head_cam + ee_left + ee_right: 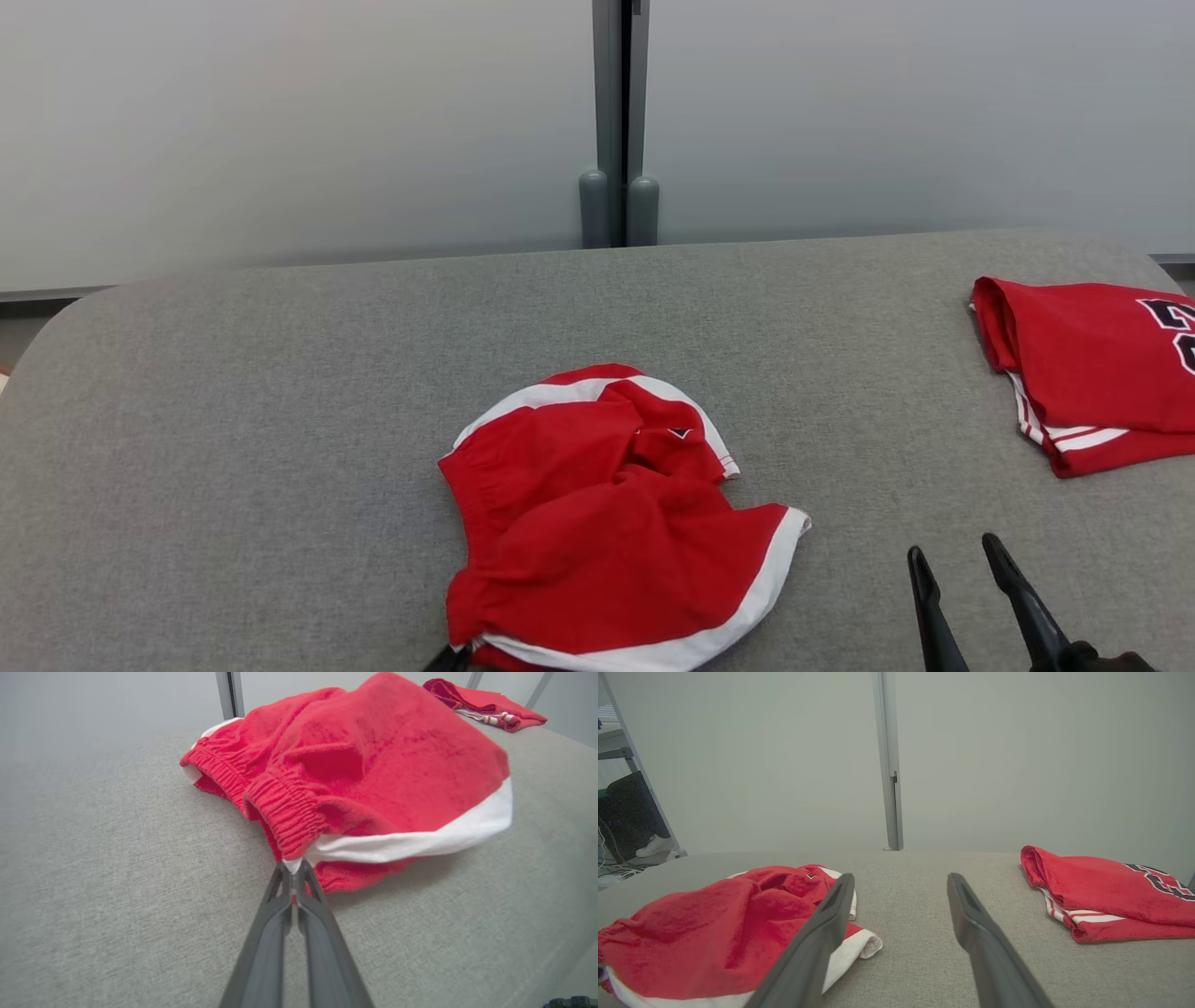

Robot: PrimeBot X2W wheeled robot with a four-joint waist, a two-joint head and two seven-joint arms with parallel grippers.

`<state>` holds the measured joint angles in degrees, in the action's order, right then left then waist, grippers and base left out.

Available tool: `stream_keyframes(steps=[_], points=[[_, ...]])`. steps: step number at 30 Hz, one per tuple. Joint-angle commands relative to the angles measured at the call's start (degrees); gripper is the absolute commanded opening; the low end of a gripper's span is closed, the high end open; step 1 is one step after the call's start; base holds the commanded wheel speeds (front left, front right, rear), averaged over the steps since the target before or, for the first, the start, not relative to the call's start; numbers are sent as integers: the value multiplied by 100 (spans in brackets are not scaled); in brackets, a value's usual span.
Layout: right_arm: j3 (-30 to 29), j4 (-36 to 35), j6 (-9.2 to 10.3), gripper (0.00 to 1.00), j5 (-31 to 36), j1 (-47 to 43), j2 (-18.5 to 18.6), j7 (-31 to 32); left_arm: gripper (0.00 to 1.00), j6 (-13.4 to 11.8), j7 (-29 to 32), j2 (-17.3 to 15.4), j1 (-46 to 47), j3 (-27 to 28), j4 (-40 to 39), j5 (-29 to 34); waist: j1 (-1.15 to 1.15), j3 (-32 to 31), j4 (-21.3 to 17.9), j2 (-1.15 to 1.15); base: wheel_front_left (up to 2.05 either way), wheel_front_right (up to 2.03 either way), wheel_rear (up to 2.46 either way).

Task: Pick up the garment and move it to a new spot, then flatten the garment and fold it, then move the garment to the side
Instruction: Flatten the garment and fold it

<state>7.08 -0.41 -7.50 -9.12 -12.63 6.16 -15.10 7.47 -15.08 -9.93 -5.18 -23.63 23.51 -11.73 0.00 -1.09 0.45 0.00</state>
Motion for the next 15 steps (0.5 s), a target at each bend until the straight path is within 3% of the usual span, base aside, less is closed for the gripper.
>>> stream_keyframes(steps=[1, 8, 15], points=[[10, 155, 1, 100, -39, 43, 43, -6, 0, 4, -7, -99, 128, 118, -117, 2, 0, 37, 54, 0, 0, 0, 0], [500, 1201, 2, 100, -73, 399, 286, -6, 0, 4, -8, -470, 327, 537, -409, 30, 0, 220, 181, 0, 0, 0, 0], [1628, 2119, 1, 100, -482, 1048, 558, -6, 0, 4, -8, -629, 579, 702, -425, -6, 0, 466, 190, 0, 0, 0, 0]])
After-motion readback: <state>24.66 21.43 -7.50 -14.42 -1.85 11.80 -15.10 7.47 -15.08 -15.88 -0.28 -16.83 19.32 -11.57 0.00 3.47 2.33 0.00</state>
